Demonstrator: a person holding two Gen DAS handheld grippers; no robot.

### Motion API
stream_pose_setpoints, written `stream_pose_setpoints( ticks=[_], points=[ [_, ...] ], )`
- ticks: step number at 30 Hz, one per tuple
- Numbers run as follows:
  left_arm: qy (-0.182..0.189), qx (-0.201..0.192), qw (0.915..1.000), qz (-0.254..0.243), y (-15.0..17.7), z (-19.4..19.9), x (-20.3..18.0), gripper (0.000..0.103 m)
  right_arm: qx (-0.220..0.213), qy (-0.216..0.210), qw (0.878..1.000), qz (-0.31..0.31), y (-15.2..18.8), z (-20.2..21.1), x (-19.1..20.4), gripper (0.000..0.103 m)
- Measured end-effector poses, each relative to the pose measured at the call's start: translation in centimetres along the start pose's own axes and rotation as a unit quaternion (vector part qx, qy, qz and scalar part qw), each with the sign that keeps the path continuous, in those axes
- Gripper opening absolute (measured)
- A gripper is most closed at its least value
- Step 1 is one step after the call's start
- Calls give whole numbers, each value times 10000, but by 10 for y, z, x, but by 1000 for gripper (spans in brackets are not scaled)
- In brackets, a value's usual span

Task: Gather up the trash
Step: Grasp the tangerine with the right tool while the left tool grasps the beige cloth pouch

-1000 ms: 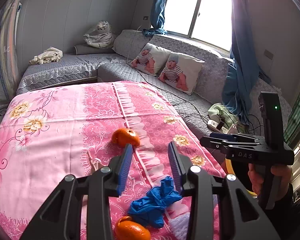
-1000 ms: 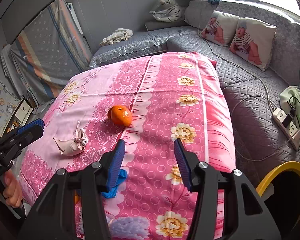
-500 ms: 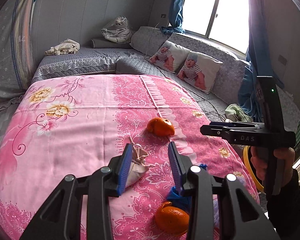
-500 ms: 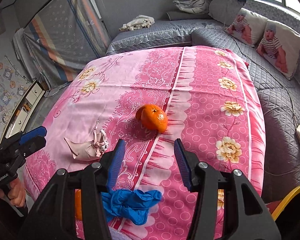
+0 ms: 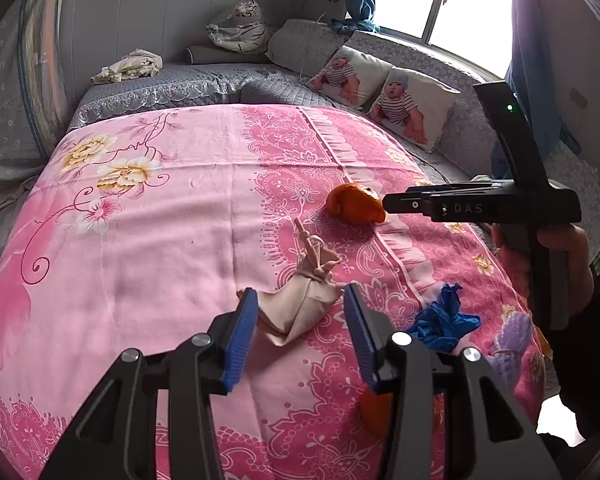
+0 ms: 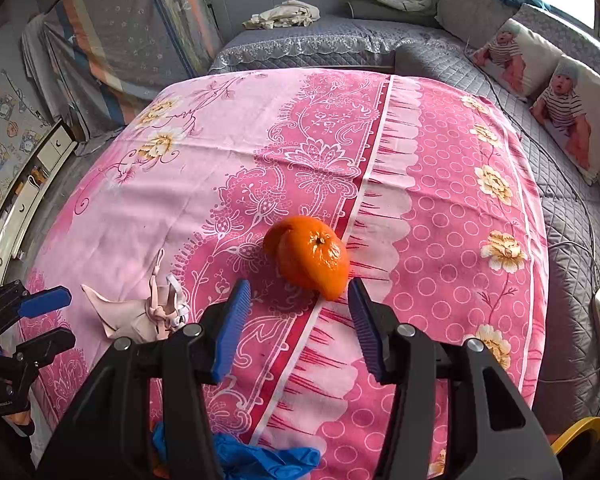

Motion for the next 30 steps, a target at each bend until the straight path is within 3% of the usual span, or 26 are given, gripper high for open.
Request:
stream_pose_setpoints(
  ticks=[8, 16, 30],
  points=[
    [-46, 275, 9996, -13, 5, -20, 6, 46, 204, 50, 9998, 39, -9, -26, -3, 50],
    [-132, 416, 9989, -190, 2, -34, 1, 56, 255, 124, 9996, 0, -14, -42, -10, 51],
    [-362, 678, 9945, -715, 3, -63, -21, 56, 384, 153, 9991, -29, -15, -57, -16, 49]
  ],
)
Point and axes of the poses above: each gripper's, at about its wrist camera, not at the fingertips, and z roughly against the way its jaws point, x to its left, y to its underside, the point moved 9 cm from there along -z, roughly the way its jaws point, and after that the axes turned 6 degrees about -y, right-handed, at the moved point
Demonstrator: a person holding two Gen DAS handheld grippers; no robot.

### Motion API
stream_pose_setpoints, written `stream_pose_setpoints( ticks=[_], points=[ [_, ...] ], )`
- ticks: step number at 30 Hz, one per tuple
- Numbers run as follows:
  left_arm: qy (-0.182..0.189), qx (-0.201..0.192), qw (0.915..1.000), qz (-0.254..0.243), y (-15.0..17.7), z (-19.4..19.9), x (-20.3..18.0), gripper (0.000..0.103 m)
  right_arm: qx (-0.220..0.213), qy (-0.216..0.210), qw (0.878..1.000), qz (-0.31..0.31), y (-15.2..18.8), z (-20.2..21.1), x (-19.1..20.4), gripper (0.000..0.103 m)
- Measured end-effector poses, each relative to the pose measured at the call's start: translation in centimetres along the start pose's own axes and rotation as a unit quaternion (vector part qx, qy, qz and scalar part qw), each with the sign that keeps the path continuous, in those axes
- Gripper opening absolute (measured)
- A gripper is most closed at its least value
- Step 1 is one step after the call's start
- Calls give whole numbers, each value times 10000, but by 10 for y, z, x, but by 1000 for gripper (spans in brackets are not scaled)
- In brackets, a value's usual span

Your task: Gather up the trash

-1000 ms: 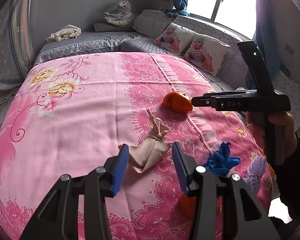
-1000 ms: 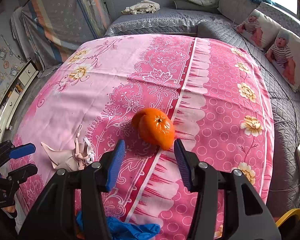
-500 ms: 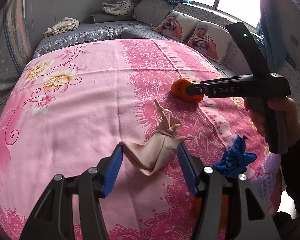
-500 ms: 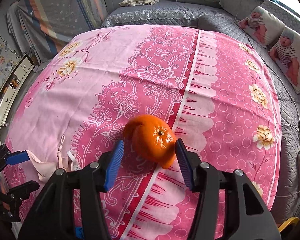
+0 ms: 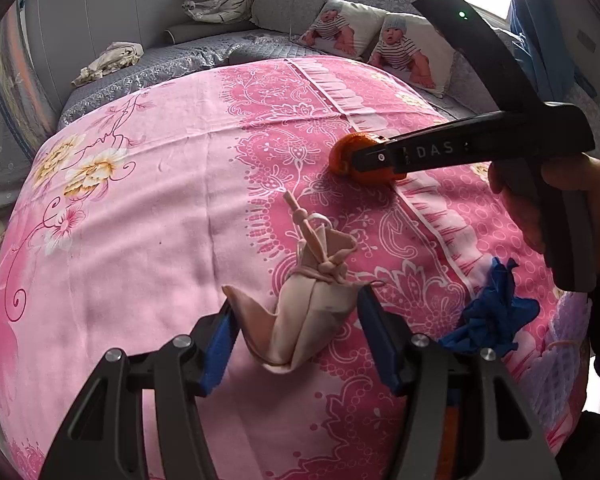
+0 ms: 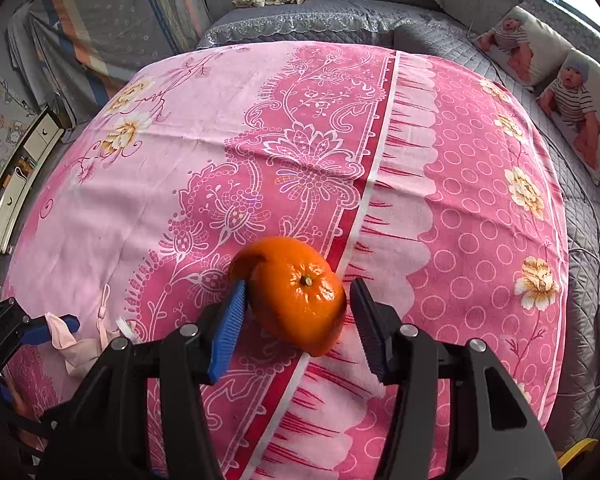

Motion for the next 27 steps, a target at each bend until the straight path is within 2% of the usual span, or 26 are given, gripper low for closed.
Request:
stream_pose_setpoints(
  ticks=[3, 7, 11, 13, 18, 27],
  points=[
    [-48, 28, 9999, -110, 1, -4, -5, 54, -8, -2, 10000, 32, 0, -1, 1, 48],
    [-42, 110, 9999, -83, 2, -9, -6, 40, -2, -26, 10000, 68, 1, -2, 1, 47],
    [-83, 116, 9998, -166, 3, -11, -10, 32, -10, -5, 9999, 123, 2, -3, 3, 45],
    [-135, 79, 9996, -229, 3, -10, -11, 29, -12, -2, 9999, 111, 2, -2, 2, 41],
    [-119, -13, 9998, -127, 1, -1, -7, 25, -94, 67, 9998, 172, 0, 5, 3, 34],
    [-93, -435, 9990, 30, -9, 34, -4, 24, -467, -1, 9989, 25, -4, 42, 2, 33]
  ],
)
Point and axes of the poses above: each gripper's, at about its wrist camera, not at the fingertips, and z roughly against the way its jaws point, x to its left, y to its underside, the point moved 9 cm from there along -z, roughly the way its jaws point, and after that the axes turned 6 degrees about -y, right-handed, at the moved point
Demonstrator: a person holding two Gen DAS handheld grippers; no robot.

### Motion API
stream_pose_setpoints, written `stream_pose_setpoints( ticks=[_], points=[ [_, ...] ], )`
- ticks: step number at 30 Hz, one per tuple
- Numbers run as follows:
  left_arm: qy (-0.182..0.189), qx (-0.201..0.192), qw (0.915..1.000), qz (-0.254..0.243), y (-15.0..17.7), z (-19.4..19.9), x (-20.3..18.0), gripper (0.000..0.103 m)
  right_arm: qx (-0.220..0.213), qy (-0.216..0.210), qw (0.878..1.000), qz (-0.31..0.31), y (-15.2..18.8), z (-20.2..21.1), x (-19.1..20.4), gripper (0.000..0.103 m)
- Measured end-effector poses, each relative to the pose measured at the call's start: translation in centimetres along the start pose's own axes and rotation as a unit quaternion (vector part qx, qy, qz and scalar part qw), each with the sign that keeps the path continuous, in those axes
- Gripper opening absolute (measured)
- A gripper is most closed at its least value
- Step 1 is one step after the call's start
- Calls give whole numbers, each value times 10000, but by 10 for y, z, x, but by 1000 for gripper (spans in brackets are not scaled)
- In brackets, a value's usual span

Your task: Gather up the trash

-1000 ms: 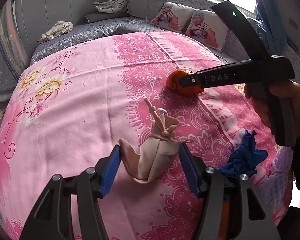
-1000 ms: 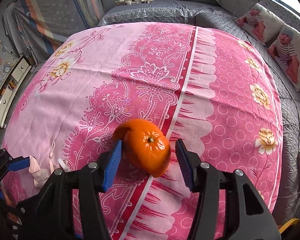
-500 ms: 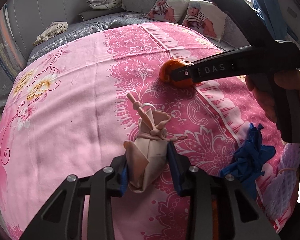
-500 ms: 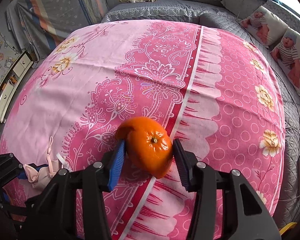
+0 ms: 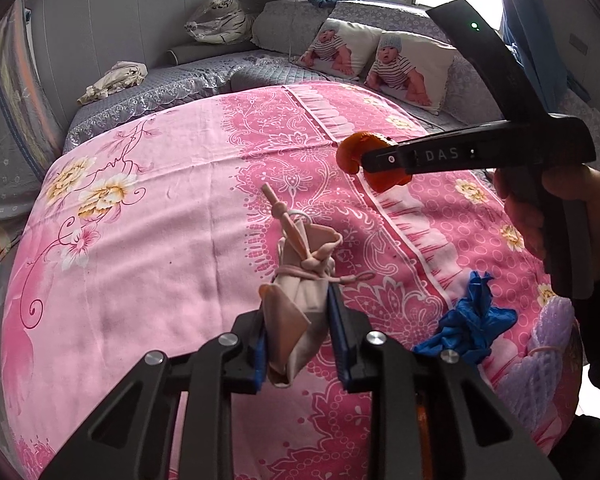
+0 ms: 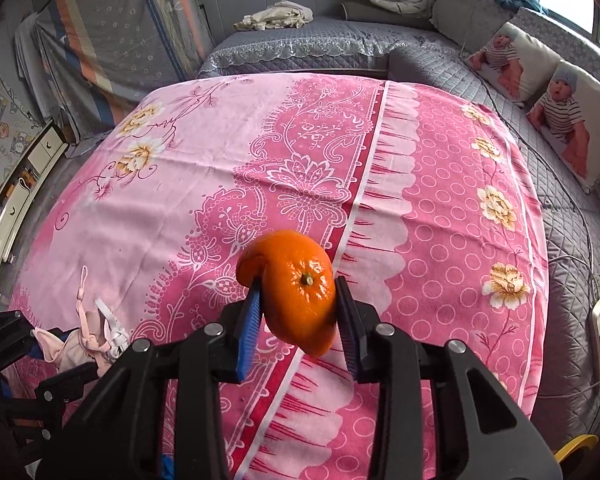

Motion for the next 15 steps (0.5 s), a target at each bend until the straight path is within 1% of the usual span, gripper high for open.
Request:
stream_pose_setpoints(
  ticks=[3, 7, 15],
  points=[
    [-39, -76, 10000, 33, -2, 5, -1, 24, -35, -67, 10000, -23, 2, 10, 2, 33],
    [-48, -118, 9999, 59, -1, 9, -5, 24, -97, -55, 9999, -17, 7, 22, 3, 33],
    [19, -212, 9998, 68, -7, 20, -18, 24, -169, -128, 9997, -136, 15, 38, -4, 33]
  ],
)
Point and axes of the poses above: each gripper's, at about its wrist camera, not at the fingertips, and z roughly against the way its jaws point, x to its left, y to its underside, the point moved 9 cm from there along -z, roughly the way its jaws point, and after that the axes turned 6 degrees about -y, right-handed, at the moved point
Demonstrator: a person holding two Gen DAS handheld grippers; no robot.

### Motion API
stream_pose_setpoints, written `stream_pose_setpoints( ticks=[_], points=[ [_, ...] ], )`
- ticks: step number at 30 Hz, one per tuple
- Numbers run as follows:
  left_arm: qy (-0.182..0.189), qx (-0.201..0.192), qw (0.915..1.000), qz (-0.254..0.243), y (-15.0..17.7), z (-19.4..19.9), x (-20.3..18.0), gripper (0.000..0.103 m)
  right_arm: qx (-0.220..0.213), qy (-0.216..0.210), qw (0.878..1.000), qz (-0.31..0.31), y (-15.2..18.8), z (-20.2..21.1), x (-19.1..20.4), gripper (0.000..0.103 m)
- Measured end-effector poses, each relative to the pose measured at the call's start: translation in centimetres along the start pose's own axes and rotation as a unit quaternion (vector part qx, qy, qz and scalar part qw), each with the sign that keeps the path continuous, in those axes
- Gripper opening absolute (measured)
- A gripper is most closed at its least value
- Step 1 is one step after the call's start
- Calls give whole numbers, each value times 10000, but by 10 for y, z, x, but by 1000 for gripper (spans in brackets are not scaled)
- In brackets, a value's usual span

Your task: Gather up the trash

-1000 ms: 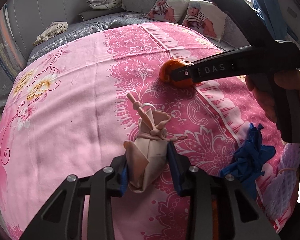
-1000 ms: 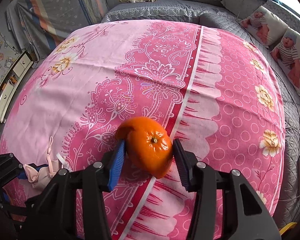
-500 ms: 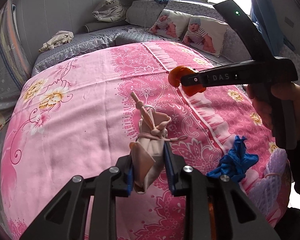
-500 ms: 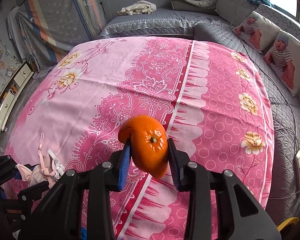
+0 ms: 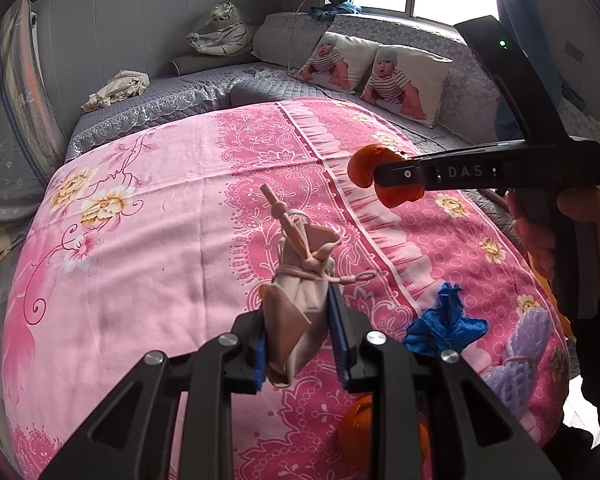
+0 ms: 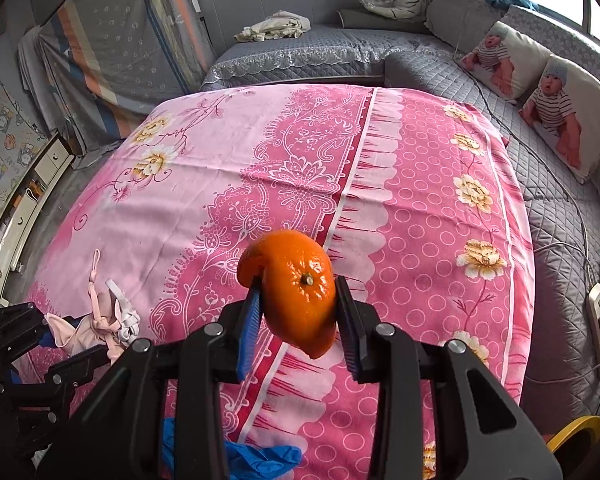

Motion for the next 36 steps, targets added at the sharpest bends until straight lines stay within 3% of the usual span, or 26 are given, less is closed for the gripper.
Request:
stream_pose_setpoints(
  ticks=[13, 36],
  points=[
    [211, -163, 9996, -121, -16, 17, -48, 24, -249, -68, 9994, -247, 18, 41, -29, 33],
    [1011, -574, 9890, -911, -50, 37, -188, 24, -1069, 461, 9839, -1357, 69, 139, -155, 33]
  ],
)
Point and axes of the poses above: each gripper's, at about its wrist camera, not at the fingertips, and z roughly against the way its jaws point, x to its left, y to its underside, the point moved 9 cm from there along -z, roughly the way its jaws point, and after that the axes turned 6 degrees about -y, right-handed, at the moved point
